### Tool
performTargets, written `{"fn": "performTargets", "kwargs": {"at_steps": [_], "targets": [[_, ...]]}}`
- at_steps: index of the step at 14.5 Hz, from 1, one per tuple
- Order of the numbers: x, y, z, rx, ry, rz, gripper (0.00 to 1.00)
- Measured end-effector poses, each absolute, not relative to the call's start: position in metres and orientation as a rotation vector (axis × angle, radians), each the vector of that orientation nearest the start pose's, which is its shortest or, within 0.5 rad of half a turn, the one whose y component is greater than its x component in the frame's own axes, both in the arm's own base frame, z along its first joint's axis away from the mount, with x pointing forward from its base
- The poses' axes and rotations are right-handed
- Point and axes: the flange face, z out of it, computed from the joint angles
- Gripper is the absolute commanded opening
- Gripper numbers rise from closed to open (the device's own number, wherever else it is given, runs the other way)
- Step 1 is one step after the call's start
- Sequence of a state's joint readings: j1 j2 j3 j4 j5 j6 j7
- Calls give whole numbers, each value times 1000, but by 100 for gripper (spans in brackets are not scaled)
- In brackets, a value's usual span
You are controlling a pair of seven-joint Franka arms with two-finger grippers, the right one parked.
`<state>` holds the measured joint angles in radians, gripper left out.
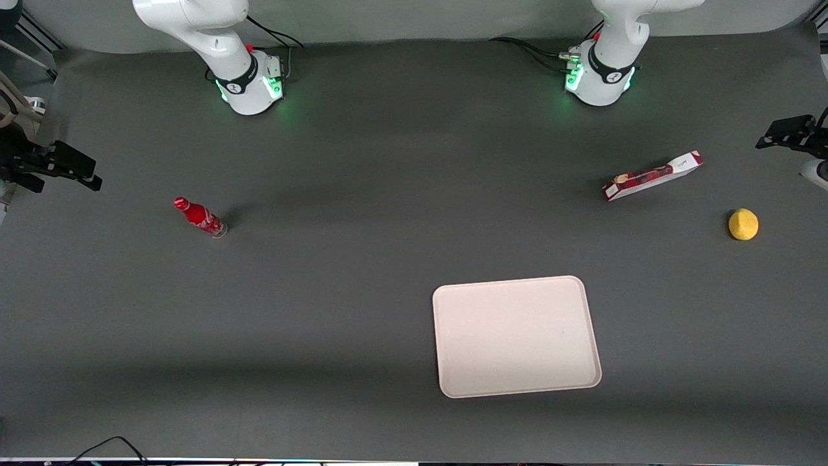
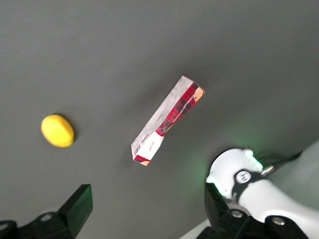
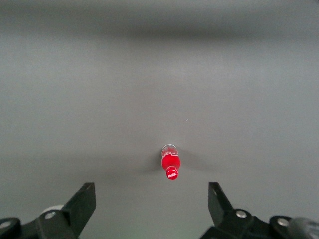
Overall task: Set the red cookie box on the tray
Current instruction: 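Move the left gripper down over the red plaid cookie box, then close the left gripper on the box end and lift it upright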
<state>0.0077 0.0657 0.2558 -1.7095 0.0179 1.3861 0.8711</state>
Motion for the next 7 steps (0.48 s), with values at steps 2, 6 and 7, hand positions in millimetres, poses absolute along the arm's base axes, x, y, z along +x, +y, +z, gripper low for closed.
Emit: {"fn": "performTargets", "kwargs": {"at_steps": [2,6,7], "targets": [[509,144,461,-3100,1148,607,100],[479,128,359,-3058,1322,595,100],[468,125,337,-3051,1350,572,100]]}}
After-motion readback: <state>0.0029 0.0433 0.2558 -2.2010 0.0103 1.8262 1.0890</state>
